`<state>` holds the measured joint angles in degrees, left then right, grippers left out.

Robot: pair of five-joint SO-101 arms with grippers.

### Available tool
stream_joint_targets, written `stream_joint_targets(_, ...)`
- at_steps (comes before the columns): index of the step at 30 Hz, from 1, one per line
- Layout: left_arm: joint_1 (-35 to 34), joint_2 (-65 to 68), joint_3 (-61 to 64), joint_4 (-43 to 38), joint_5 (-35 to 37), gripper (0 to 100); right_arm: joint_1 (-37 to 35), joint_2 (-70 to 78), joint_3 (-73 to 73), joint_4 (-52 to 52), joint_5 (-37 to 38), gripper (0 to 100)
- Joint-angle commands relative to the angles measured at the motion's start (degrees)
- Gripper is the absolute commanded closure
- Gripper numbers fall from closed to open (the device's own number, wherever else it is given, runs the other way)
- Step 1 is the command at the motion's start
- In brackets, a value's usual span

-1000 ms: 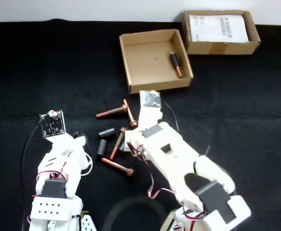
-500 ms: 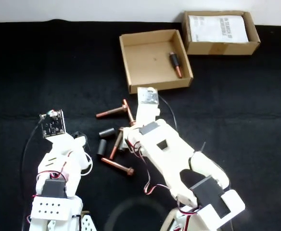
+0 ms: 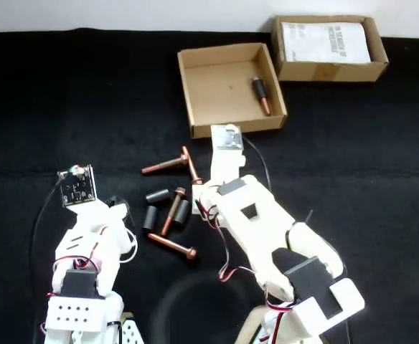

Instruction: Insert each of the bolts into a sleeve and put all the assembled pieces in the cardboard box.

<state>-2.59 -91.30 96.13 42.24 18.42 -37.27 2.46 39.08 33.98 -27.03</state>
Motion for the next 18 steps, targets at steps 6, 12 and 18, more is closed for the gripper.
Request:
stream_joint_targets(6,-0.48,-1.36,1.45,0.62,-0.09,99,-0.31,-9.45,-8.84,5.14,0.70,99.1)
stream_joint_targets(12,-0.48,-1.36,1.45,0.62,-0.09,99,-0.31,-21.32,-14.64,12.18,0.70,99.1)
stream_joint_targets(18,-0.48,-1.36,1.45,0.62,-0.09,99,-0.22,-34.51,-15.69,17.98,0.62,99.1)
